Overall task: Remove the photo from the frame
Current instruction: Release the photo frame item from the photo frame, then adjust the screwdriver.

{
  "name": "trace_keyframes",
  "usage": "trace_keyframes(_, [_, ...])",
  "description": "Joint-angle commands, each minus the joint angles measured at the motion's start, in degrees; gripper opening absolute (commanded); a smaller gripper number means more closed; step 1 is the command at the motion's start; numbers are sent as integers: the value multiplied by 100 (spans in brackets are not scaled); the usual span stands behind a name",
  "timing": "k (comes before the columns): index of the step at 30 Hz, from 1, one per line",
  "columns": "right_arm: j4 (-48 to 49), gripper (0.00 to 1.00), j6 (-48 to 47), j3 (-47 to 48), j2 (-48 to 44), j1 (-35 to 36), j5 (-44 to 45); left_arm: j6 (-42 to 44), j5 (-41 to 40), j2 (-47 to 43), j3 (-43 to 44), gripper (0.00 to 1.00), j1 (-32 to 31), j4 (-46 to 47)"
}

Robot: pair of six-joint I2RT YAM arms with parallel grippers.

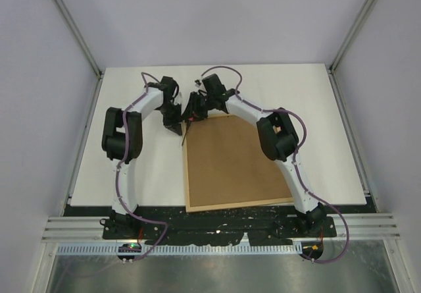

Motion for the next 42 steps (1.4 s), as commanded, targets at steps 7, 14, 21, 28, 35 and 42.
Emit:
trace_keyframes(7, [756,8,-399,538,-215,-537,-392,155,-42,-208,-16,12,-187,645])
trace_keyframes(14, [2076,8,382,266,68,-1074,-1717,330,-69,-278,107,14,-178,566])
trace_keyframes(21, [2401,8,296,-444,-555,-1496,-2493,480,1932,-743,143,47,41,1013])
trace_keyframes(28, [3094,8,444,-1675,-1442,-1751,-3002,585,4123,-894,326,60,-28,1392])
trace_keyframes(35, [4906,8,1851,-2634,-1865,-1830,-3231,402,4809,-621,547,62,-380,1611])
trace_keyframes(42, [5520,8,2255,-2854,-1936,-1848,-3179,59,5223,-586,397,59,-723,2148])
